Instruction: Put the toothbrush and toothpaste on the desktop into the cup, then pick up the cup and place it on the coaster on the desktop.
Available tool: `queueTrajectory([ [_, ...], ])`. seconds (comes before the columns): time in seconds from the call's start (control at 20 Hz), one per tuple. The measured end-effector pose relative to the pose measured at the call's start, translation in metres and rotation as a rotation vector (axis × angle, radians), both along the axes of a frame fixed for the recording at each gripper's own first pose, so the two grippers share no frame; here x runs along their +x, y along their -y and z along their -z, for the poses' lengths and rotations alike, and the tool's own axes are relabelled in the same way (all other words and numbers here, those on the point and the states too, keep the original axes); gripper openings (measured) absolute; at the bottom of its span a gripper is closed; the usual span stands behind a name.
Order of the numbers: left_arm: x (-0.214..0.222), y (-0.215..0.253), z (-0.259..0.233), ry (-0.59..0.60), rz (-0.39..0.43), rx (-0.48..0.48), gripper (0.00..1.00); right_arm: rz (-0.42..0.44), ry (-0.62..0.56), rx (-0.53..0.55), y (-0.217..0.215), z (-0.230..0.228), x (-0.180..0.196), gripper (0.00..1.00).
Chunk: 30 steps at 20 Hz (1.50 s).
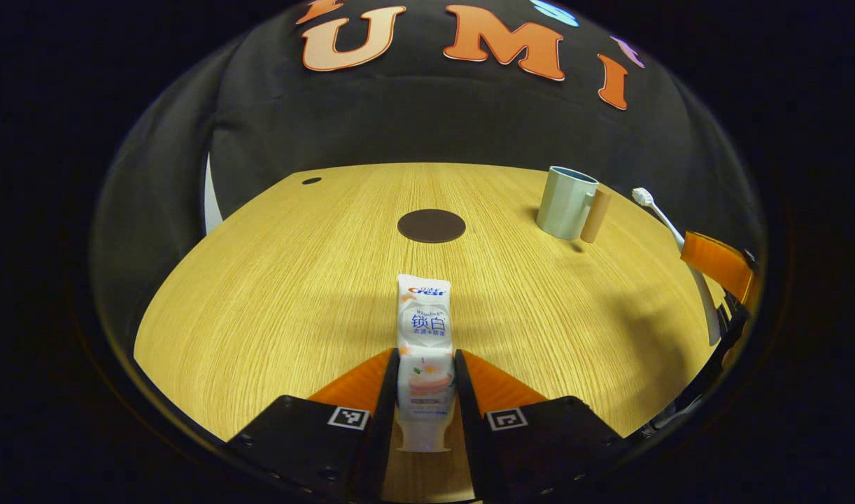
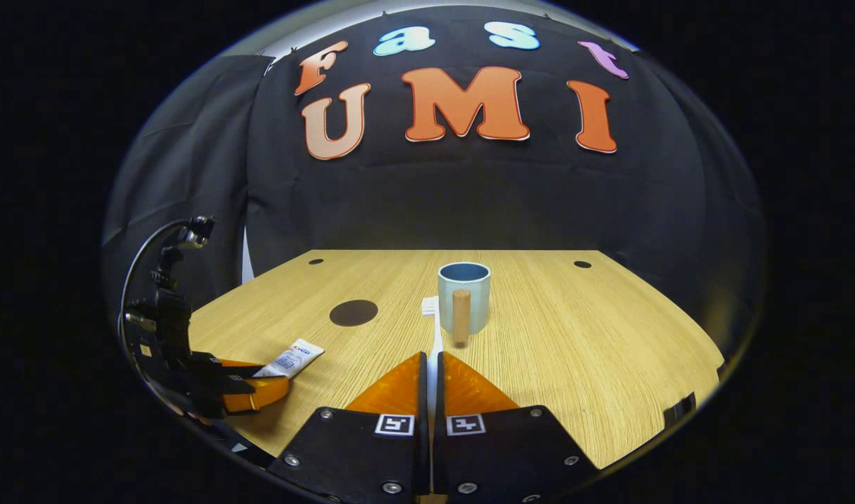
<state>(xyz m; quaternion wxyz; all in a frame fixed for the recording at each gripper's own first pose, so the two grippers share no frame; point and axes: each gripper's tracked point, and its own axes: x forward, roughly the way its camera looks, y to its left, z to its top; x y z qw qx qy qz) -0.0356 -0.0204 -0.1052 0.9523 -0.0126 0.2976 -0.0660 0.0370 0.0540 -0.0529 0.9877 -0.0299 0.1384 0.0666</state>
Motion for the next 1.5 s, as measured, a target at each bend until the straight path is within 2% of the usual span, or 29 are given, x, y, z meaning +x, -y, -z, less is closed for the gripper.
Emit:
queueTrajectory([
  [0.35, 0.002, 0.004, -0.005, 0.052, 0.006, -0.038, 0.44, 0.009, 0.055, 0.007, -0.001, -0.026, 0.017, 0.02],
  [0.75, 0.029, 0.010, -0.042, 0.280, 0.023, -0.036, 0.43, 0.004, 0.150, 0.036, -0.003, -0.066, 0.045, 0.02],
  [0.9, 0.037, 0.013, -0.058, 0.351, 0.039, -0.027, 0.43, 0.010, 0.199, 0.056, 0.000, -0.087, 0.072, 0.02],
  [1.15, 0.047, 0.029, -0.069, 0.395, 0.081, -0.057, 0.42, -0.006, 0.221, 0.171, 0.005, -0.104, 0.122, 0.02],
  [1.5, 0.060, 0.040, -0.079, 0.442, 0.090, -0.065, 0.43, 0.004, 0.218, 0.130, 0.014, -0.094, 0.202, 0.02],
])
